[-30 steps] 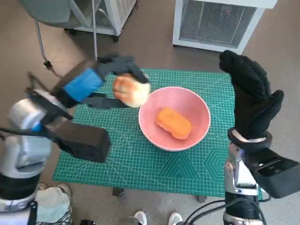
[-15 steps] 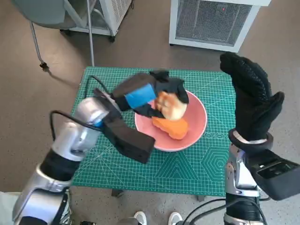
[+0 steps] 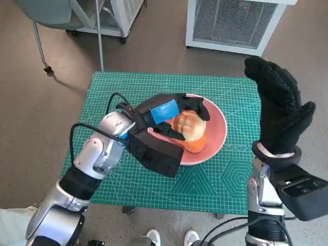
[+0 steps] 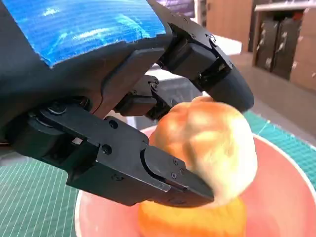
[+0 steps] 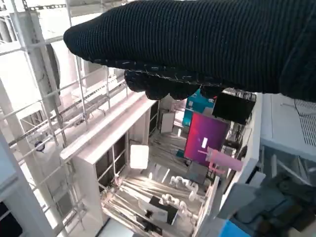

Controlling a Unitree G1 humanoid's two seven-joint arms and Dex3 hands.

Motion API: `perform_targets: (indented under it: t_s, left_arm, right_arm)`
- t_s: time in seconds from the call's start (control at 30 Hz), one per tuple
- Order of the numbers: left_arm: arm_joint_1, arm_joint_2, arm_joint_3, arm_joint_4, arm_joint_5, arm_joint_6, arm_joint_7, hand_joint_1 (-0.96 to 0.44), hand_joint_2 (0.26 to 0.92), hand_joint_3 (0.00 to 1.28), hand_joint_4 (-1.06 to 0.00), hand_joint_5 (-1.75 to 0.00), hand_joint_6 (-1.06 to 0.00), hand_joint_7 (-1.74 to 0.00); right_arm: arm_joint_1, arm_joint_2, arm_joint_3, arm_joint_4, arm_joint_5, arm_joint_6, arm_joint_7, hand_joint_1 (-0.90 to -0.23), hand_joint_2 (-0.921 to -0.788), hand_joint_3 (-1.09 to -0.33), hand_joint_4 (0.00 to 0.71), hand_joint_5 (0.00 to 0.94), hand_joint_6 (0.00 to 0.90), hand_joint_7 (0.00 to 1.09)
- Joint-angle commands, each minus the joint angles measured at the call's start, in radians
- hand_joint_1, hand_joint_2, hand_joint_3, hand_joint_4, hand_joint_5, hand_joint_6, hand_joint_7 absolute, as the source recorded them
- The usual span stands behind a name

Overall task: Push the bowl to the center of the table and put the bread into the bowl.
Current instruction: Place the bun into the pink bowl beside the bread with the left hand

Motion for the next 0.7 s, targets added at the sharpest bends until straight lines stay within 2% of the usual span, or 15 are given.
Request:
perform_targets:
  t_s: [0.03, 0.2, 0.33, 0.57, 0.7]
  left_arm:
    - [0.014, 0.004, 0.009, -0.027, -0.013, -0.011, 0.010, -0.23, 0.893, 0.04, -0.16, -0.01, -0.37, -0.11]
    - [0.022, 0.004, 0.038, -0.041, -0.057, -0.014, 0.000, -0.27, 0.896, 0.03, -0.11, 0.00, -0.35, -0.07]
    - [0.018, 0.000, 0.075, -0.046, -0.135, -0.003, -0.040, -0.27, 0.897, 0.02, -0.06, 0.00, -0.32, -0.04]
    - [0.007, -0.027, 0.227, -0.054, -0.465, 0.075, -0.192, -0.24, 0.895, 0.01, 0.00, 0.00, -0.28, -0.02]
    - [0.017, -0.040, 0.322, -0.072, -0.627, 0.092, -0.216, -0.22, 0.895, 0.01, 0.00, 0.00, -0.27, -0.01]
  right_arm:
    - [0.021, 0.004, 0.001, 0.008, -0.020, 0.004, -0.017, -0.529, -0.921, -0.706, 0.354, 0.033, -0.001, 0.70]
    - [0.018, 0.002, 0.005, 0.006, -0.023, 0.009, -0.019, -0.528, -0.921, -0.708, 0.354, 0.033, -0.001, 0.70]
    - [0.014, -0.001, 0.006, 0.007, -0.022, 0.013, -0.016, -0.527, -0.921, -0.709, 0.353, 0.032, -0.001, 0.70]
    - [0.004, -0.006, 0.009, 0.001, -0.021, 0.025, -0.014, -0.525, -0.921, -0.714, 0.351, 0.031, -0.001, 0.70]
    - [-0.005, -0.010, 0.010, -0.001, -0.016, 0.034, -0.010, -0.525, -0.921, -0.716, 0.350, 0.031, -0.001, 0.70]
